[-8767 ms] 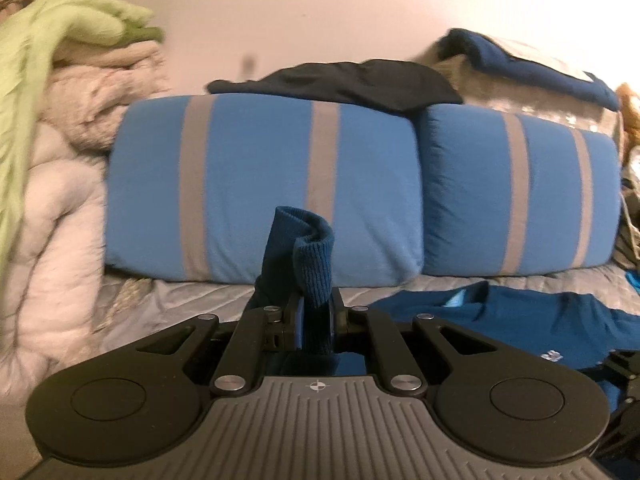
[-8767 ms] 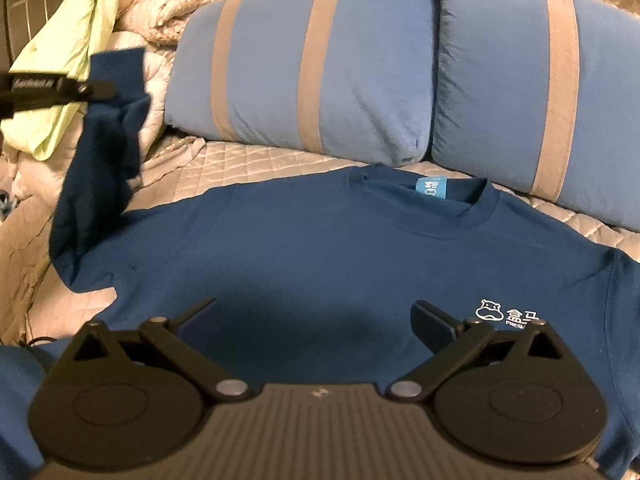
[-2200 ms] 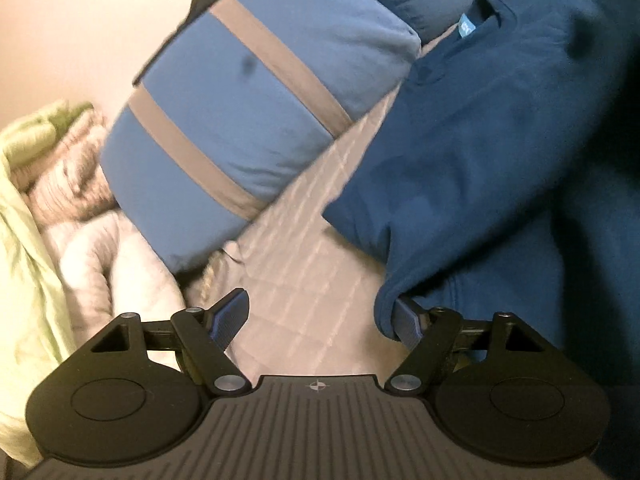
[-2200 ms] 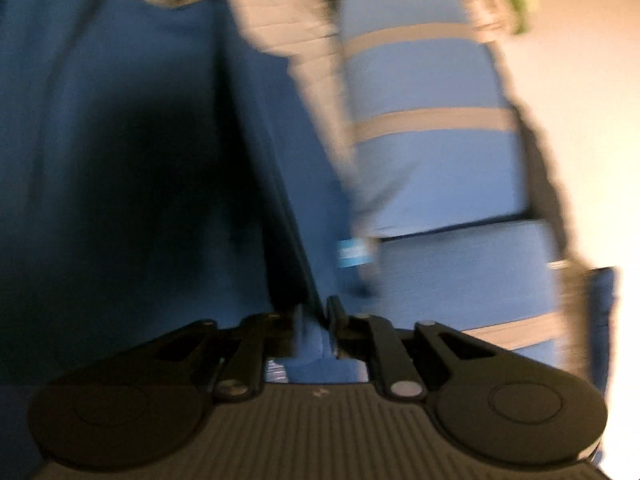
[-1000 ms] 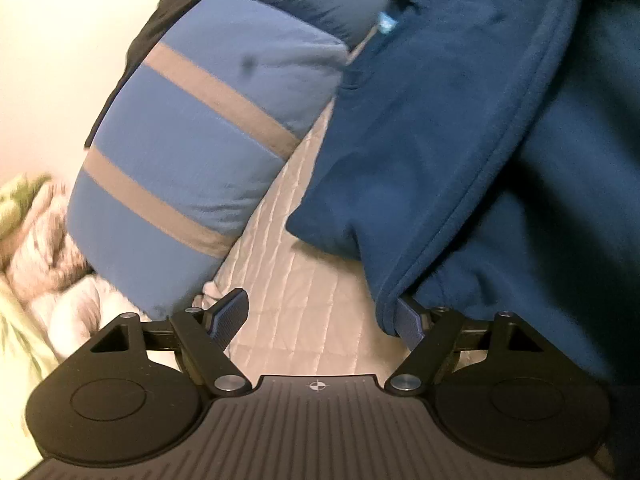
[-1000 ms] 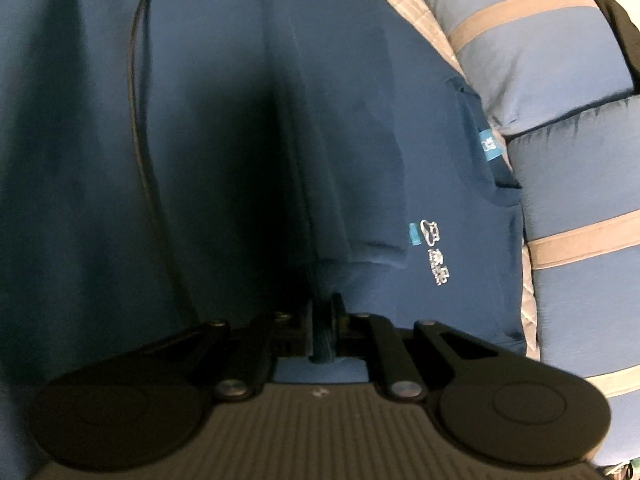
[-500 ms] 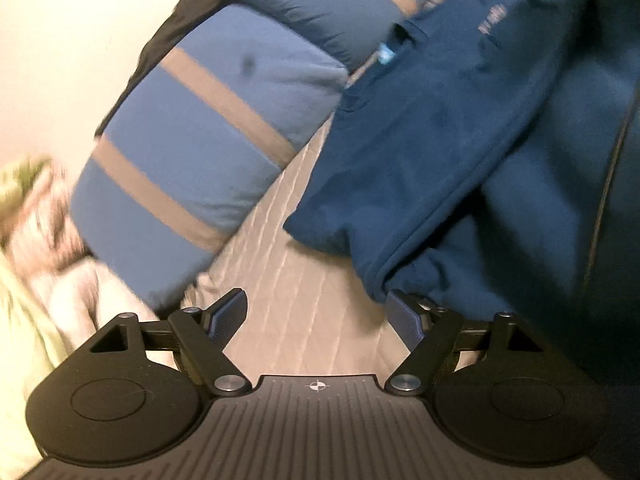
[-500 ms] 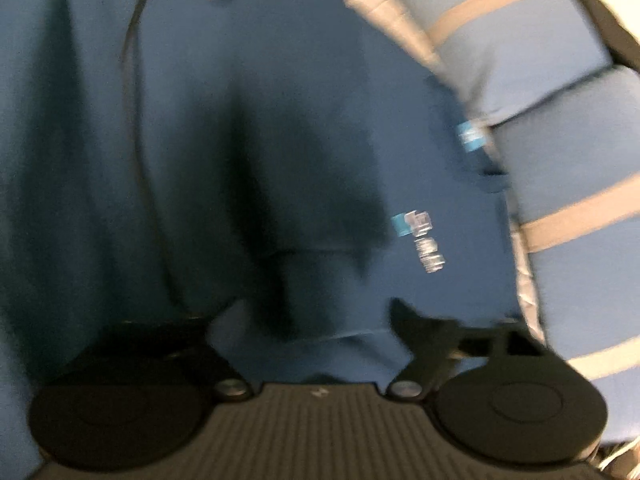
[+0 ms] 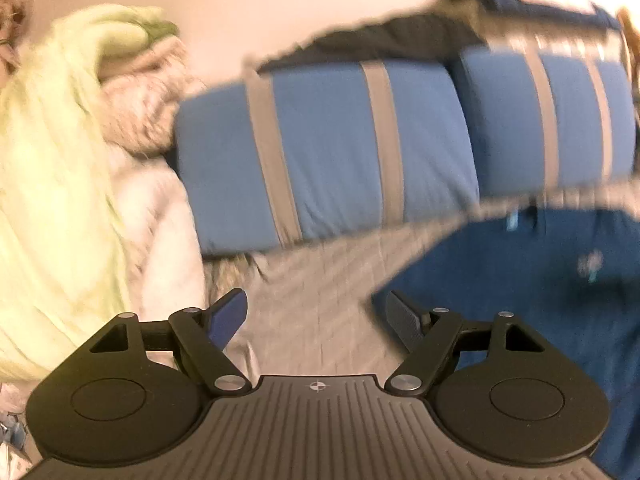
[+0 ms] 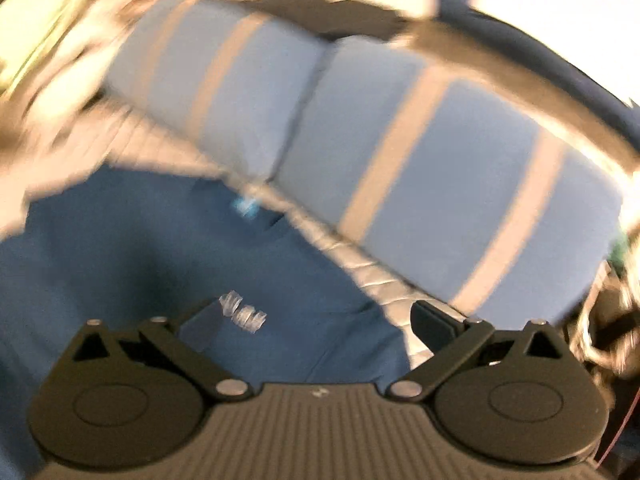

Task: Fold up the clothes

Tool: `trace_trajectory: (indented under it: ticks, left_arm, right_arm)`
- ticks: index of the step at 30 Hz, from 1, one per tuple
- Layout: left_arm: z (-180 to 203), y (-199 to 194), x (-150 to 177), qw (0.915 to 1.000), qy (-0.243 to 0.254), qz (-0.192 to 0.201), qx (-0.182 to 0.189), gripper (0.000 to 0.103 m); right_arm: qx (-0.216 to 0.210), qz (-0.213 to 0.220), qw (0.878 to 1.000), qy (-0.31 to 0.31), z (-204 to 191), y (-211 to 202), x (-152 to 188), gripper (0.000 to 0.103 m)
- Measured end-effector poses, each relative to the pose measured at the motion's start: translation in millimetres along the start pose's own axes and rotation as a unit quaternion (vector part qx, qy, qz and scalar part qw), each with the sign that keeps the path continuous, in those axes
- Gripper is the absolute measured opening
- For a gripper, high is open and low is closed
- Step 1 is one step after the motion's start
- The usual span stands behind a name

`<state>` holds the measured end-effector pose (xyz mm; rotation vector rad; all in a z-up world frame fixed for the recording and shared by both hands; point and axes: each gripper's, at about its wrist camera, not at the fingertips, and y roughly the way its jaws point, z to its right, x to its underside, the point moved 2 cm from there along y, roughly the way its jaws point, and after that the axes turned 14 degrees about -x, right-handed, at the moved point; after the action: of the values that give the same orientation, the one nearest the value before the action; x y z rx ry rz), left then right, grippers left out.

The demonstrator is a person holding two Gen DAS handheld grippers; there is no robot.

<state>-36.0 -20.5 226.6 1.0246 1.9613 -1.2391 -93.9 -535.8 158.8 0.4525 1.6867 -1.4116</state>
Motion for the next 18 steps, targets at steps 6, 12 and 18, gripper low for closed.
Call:
trace_trajectory:
  ticks: [6,12,18]
  left_arm:
    - [-14.6,-44.4,-84.0,0.9958,-0.031,0.085,-0.014,0.077]
    - [0.1,-72.6,-134.2,0.9872,-0.085,0.134,0.019,0.078]
    - [62.6,-66.7,-130.8,0.9804,-0.101,0.144,0.088,0.081]
  right_arm:
    - [0.048,0.145,0.980,0.125,59.3,-75.6,-49.4,0.103]
    - [0.122,0.251,0.947,0.158,103.1,-157.4,-72.6,0.103]
    - [0.173,0.262,0.933,0.177,133.8,-209.5,-53.0,0.103]
